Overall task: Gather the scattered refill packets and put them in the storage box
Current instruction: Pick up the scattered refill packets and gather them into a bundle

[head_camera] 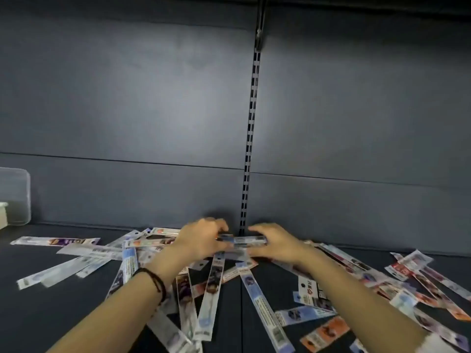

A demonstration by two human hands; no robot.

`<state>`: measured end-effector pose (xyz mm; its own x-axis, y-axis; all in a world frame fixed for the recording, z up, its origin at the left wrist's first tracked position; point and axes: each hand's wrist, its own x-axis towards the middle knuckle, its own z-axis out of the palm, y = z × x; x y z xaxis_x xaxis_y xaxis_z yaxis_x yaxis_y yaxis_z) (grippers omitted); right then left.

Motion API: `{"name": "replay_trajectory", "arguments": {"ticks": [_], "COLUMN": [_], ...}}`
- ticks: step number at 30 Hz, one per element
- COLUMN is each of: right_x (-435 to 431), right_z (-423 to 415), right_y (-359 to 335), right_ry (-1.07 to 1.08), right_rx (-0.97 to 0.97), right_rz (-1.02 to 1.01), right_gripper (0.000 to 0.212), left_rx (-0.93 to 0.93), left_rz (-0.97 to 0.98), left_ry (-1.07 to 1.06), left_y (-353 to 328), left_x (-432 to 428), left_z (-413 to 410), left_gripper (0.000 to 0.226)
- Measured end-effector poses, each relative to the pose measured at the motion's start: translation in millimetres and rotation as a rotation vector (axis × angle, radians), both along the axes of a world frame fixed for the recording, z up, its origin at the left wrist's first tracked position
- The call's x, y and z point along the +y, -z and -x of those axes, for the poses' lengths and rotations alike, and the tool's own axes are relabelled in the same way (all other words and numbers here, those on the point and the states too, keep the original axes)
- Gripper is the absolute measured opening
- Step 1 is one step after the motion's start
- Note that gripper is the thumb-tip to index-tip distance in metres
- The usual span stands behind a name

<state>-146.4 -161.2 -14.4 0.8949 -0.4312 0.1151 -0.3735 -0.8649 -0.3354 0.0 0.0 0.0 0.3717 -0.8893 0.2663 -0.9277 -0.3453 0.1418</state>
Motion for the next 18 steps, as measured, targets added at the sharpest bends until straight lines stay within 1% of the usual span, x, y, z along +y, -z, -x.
{"name": "replay_trajectory", "arguments": {"ticks": [2, 5, 7, 10, 12, 13, 15, 16, 18], "right_x": [-4.3, -7.2, -12.4, -19.8, -22.2, -23.9, -23.7, -22.4, -14.3], "right_z": [-5.9, -7.3, -3.7, 2.5, 5.8, 6.4, 6.5, 6.2, 7.5], "right_y": [2.5, 9.1, 12.4, 13.7, 14.6, 14.9, 12.9, 10.7, 1.4], "right_ry": [-0.017, -0.001, 0.024, 0.062, 0.115, 0.146, 0.189, 0.203, 0.196], "right_rx": [0.064, 0.094, 0.060, 0.033, -0.048, -0.098, -0.201, -0.270, -0.430], "right_rz": [-0.004, 0.041, 0.011, 0.040, -0.014, -0.041, -0.109, -0.163, -0.358], "right_gripper": [0.083, 0.078, 0.069, 0.041, 0.021, 0.016, 0.014, 0.014, 0.015], "left_rx": [0.110, 0.262, 0.307, 0.336, 0.375, 0.393, 0.439, 0.492, 0.669], "left_rz": [0.066, 0.194, 0.227, 0.258, 0.294, 0.318, 0.398, 0.452, 0.581], "left_ry": [0.022, 0.059, 0.071, 0.064, 0.046, 0.030, -0.004, -0.026, -0.054], "left_y": [7.6, 20.3, 25.1, 28.5, 29.9, 30.6, 31.7, 31.0, 27.3], "left_x": [-4.2, -1.2, 2.4, 6.0, 6.9, 5.9, 2.6, 1.1, -1.2], "left_z": [-4.1, -7.6, -8.8, -9.4, -7.2, -6.3, -3.1, -0.5, 4.4], "left_gripper": [0.049, 0.044, 0.045, 0.049, 0.049, 0.046, 0.039, 0.037, 0.035]}}
